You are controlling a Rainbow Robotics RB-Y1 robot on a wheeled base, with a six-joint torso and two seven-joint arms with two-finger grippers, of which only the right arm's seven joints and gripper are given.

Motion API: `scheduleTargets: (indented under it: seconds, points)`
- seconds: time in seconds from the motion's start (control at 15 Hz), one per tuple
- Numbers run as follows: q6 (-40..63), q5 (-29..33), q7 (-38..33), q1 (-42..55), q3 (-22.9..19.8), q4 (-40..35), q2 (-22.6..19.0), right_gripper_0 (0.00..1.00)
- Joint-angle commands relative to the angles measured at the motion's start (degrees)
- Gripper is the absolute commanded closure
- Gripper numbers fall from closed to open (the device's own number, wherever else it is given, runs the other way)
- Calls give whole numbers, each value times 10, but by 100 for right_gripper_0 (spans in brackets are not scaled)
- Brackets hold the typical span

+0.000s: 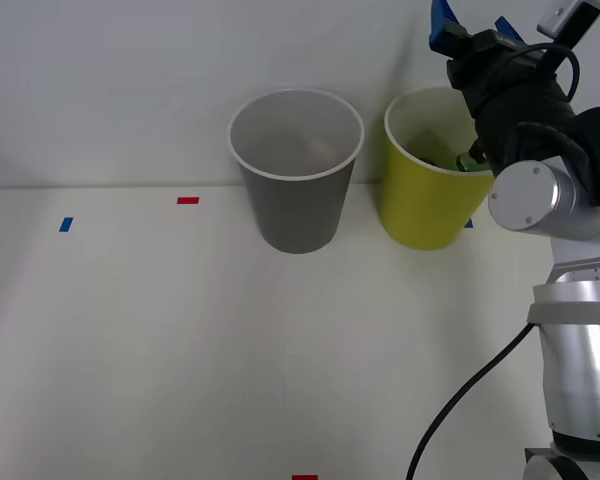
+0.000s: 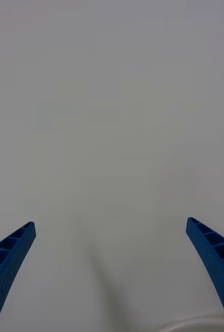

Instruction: Put cans in the gray bin, plastic bottles in the light green bin

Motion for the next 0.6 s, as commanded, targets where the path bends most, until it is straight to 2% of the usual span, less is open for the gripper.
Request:
scheduleTargets:
  seconds: [0.07, 0.27, 0.6]
  points:
    - [0, 0, 4, 0, -4, -3, 0, 0]
    - [1, -1, -1, 26, -9, -43, 0, 0]
    - [2, -2, -15, 125, -3, -129, 0, 0]
